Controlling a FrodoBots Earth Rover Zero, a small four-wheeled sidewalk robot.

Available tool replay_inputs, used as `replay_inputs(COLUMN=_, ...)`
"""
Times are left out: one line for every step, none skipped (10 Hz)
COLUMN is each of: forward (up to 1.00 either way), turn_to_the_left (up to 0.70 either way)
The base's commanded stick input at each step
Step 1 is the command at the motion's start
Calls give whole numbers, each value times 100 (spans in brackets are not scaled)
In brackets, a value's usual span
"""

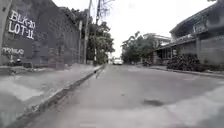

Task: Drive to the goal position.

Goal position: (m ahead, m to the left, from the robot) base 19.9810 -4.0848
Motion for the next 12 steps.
replay_inputs(forward=100, turn_to_the_left=9)
replay_inputs(forward=100, turn_to_the_left=0)
replay_inputs(forward=100, turn_to_the_left=0)
replay_inputs(forward=100, turn_to_the_left=0)
replay_inputs(forward=100, turn_to_the_left=0)
replay_inputs(forward=100, turn_to_the_left=-2)
replay_inputs(forward=100, turn_to_the_left=0)
replay_inputs(forward=100, turn_to_the_left=0)
replay_inputs(forward=100, turn_to_the_left=-2)
replay_inputs(forward=100, turn_to_the_left=-3)
replay_inputs(forward=100, turn_to_the_left=-36)
replay_inputs(forward=100, turn_to_the_left=-34)
